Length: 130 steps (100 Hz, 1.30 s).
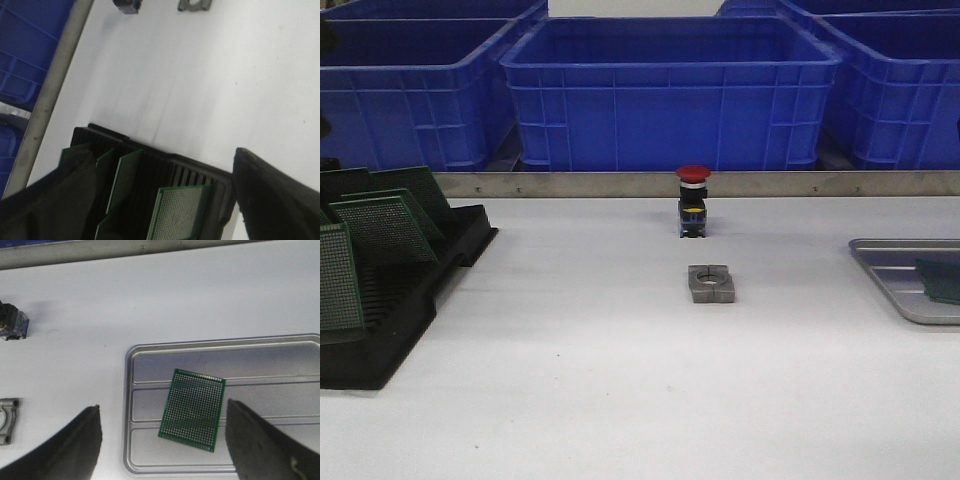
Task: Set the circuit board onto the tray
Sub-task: 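Move left gripper back to the rack and grasp another green board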
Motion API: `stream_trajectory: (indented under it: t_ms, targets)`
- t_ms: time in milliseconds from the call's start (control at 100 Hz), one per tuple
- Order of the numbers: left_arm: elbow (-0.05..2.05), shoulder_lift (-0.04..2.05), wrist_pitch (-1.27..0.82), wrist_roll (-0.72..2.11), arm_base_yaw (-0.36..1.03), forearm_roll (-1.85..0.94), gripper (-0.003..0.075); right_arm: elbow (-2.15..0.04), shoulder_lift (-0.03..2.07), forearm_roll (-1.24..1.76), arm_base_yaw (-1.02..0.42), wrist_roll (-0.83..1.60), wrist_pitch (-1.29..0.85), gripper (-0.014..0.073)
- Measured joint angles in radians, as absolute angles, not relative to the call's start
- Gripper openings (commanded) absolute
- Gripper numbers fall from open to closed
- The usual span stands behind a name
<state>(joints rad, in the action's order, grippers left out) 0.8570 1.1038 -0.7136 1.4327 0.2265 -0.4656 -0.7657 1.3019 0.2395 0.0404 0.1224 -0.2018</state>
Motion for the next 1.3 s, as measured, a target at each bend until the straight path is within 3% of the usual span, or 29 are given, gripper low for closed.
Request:
stream_trajectory:
  t_ms: [350, 1180, 1300]
  targets:
    - [0.844, 1.241, -0.682, 1.432, 0.227, -0.337, 0.0409, -0.766, 1.288, 0.239, 0.04, 0.121, -0.206, 0.0538]
    - [0.844, 1.477, -0.531, 1.403, 0.164, -0.337, 0.0408, -0.766, 1.288, 0.239, 0.04, 0.122, -0.206, 0.0538]
    - [0.844, 1.479, -0.541, 1.403, 0.158, -0.337, 0.0363, -0.766, 1.288, 0.239, 0.04, 0.122, -0.206, 0.0538]
